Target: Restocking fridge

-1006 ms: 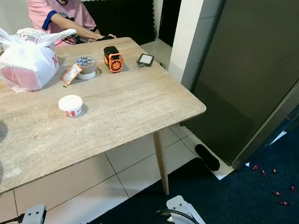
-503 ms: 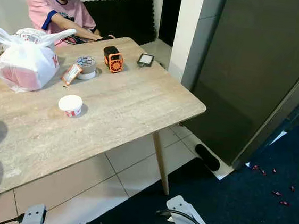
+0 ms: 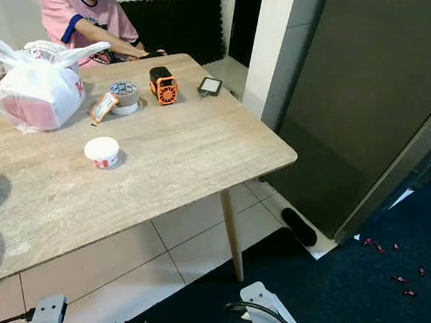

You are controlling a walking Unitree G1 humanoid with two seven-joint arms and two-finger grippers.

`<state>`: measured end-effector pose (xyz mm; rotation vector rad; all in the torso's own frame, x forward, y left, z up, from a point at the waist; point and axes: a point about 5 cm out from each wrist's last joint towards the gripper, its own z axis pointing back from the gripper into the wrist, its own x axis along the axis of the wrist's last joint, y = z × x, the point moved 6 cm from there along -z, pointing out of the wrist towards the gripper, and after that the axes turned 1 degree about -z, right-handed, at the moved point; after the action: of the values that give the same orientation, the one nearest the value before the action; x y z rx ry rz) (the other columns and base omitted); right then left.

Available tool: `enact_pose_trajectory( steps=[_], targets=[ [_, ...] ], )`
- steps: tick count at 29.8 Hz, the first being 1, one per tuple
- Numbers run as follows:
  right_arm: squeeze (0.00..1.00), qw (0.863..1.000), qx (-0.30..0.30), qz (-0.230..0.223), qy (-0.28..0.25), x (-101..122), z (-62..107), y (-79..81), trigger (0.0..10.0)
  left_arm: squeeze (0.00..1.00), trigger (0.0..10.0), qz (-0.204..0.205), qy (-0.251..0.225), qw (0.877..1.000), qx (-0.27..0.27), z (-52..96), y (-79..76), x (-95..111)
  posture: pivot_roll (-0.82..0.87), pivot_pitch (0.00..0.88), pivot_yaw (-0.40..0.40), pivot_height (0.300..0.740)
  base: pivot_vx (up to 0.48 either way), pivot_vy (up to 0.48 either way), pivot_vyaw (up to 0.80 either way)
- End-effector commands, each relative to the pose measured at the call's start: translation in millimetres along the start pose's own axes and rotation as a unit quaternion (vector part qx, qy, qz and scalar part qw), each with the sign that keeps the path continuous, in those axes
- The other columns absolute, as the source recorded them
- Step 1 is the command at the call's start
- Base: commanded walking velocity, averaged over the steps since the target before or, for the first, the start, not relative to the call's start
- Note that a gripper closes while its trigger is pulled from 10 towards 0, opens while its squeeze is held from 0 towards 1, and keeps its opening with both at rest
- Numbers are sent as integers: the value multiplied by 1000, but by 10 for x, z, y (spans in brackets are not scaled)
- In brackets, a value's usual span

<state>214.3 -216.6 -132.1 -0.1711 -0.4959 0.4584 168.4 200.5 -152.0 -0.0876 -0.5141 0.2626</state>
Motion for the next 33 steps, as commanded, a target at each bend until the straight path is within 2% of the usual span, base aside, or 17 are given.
enact_pose_trajectory(
  steps=[1,27,31,33],
  targets=[
    [0,1000,1,-5,-4,21,-1,2,10000,0,10000,7,6,1000,-2,-2,-39,-53,-13,0,11,740,0,0,0],
    [0,1000,-1,2,-2,3,0,1,10000,0,10000,3,9,1000,-1,0,-32,-69,-11,0,11,740,0,0,0],
    [0,999,-26,28,5,-18,7,-103,10000,0,10000,1,7,1000,4,4,-4,-58,-10,0,10,740,0,0,0],
    [0,995,-68,63,18,-52,30,-299,10000,0,10000,-7,3,1000,21,11,78,-21,-8,0,9,740,0,0,0]
  ],
)
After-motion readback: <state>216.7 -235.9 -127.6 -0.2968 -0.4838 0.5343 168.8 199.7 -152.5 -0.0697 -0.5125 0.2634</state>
